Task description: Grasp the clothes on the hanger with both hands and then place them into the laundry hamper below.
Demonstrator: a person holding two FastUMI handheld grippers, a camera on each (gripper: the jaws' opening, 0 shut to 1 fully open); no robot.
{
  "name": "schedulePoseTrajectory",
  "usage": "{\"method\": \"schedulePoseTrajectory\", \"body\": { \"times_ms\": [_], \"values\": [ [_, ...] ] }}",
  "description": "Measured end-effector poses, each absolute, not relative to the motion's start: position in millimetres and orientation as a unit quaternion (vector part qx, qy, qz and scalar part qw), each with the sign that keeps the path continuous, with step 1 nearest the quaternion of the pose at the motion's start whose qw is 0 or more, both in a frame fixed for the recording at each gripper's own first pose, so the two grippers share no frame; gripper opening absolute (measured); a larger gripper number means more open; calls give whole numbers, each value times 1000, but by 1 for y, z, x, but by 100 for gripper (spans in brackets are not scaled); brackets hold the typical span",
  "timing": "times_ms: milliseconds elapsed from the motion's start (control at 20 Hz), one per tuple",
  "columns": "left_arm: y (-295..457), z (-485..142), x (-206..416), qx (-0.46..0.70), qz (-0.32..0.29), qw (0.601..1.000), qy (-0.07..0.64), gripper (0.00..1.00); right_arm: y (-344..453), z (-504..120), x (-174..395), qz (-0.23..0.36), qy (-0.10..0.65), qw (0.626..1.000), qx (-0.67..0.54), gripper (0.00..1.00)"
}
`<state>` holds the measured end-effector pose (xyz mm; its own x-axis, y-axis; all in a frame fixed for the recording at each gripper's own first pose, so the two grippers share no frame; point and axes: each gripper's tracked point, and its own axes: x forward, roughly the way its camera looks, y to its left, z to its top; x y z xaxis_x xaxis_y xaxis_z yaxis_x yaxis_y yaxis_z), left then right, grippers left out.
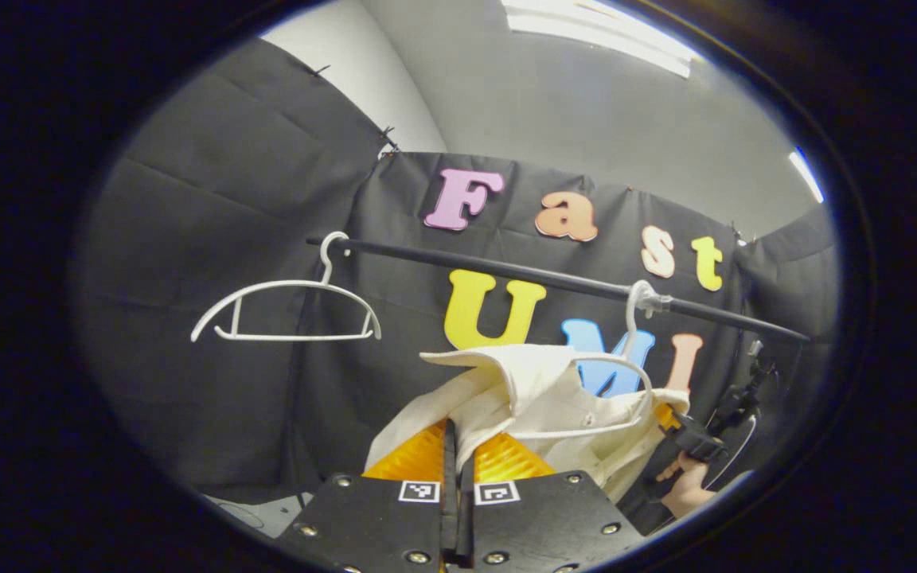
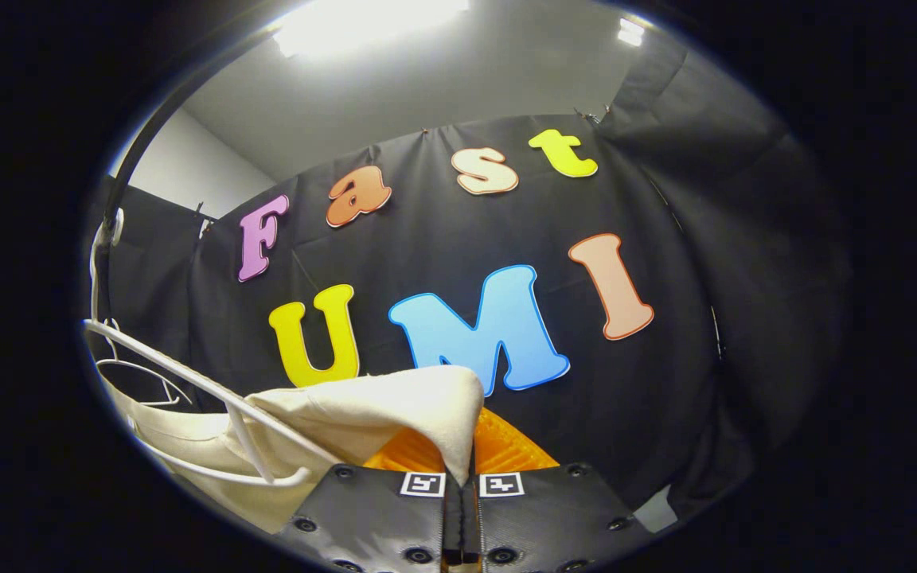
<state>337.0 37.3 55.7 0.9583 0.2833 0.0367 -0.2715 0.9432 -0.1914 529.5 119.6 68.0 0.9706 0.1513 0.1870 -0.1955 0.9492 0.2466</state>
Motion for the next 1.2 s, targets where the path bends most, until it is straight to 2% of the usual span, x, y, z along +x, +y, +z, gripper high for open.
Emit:
{"method": "schedulePoseTrajectory", "body": {
  "times_ms": [250, 450, 600, 900, 1200],
  "values": [
    [40, 80, 309, -93, 125, 987, -41, 0, 119, 70, 525, 97, -91, 985, 113, 2],
    [50, 120, 294, -122, 102, 983, -86, 1, 124, 79, 526, 106, -94, 983, 116, 1],
    [77, 92, 316, -114, 117, 985, -49, 1, 131, 84, 522, 112, -102, 981, 120, 1],
    [109, 82, 322, -125, 124, 983, -55, 1, 143, 59, 524, 129, -82, 984, 93, 2],
    [148, 65, 333, -184, 120, 974, -59, 1, 167, 29, 532, 162, -37, 980, 109, 1]
  ]
}}
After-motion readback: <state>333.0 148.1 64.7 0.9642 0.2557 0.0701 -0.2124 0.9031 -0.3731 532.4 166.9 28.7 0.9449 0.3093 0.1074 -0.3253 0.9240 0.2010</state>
